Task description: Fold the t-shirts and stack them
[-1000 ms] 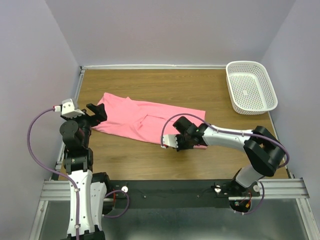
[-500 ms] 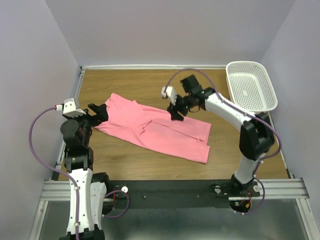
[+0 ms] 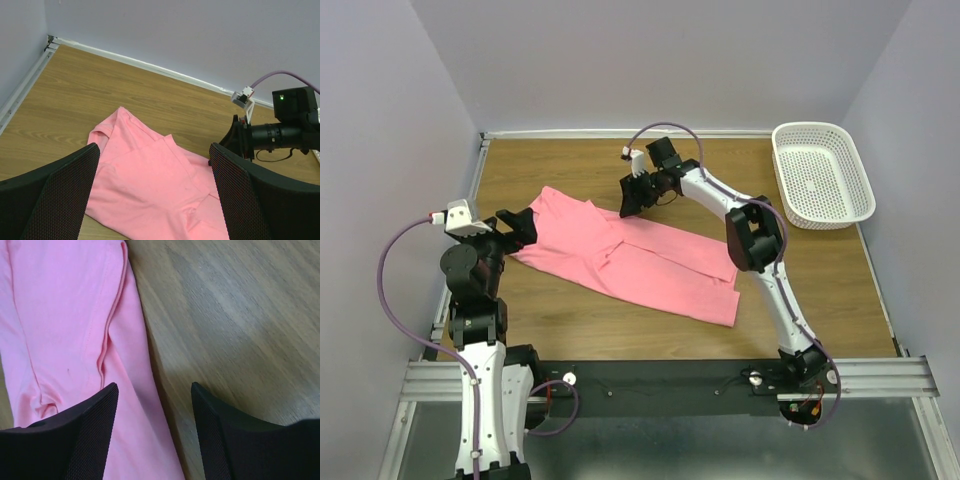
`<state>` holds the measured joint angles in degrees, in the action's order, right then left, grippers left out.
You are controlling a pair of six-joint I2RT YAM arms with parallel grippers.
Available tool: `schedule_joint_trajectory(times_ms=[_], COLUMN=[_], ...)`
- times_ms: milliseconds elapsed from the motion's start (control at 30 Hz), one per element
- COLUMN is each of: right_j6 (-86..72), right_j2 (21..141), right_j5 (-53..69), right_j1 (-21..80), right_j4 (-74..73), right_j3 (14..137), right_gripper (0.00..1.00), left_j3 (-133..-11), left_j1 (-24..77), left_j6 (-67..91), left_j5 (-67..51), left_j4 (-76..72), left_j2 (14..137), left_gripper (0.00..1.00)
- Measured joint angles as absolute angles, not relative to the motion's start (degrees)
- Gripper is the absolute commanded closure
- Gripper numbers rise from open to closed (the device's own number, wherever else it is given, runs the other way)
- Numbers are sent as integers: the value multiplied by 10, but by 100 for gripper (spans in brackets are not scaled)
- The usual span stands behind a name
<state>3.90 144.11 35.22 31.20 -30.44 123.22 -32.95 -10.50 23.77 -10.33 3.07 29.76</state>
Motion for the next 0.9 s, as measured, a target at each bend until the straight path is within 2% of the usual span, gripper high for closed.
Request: schedule_joint_trajectory(times_ms=[433, 633, 733, 767, 867, 900], right_j6=[-67, -107, -125, -128, -144, -151], right_j2=[1497, 1537, 1543, 1545, 1546, 1546], right_j5=[430, 442, 439, 438, 426, 420], right_j1=[326, 329, 329, 329, 328, 325], right_j4=[-269, -260, -257, -256, -253, -252], right_j3=[1284, 1333, 1337, 1337, 1337, 1337], right_gripper=[44, 66, 87, 91, 99, 99], left_j3=[-326, -326, -325, -325, -325, -325], left_j1=[-105, -105, -105, -105, -105, -105], left_j6=[238, 238, 238, 238, 238, 238], left_j5=[-115, -115, -115, -115, -115, -115], left_j4=[25, 24, 24, 24, 23, 23], left_j2=[302, 305, 305, 305, 305, 305], left_gripper=[2, 2, 2, 2, 2, 2])
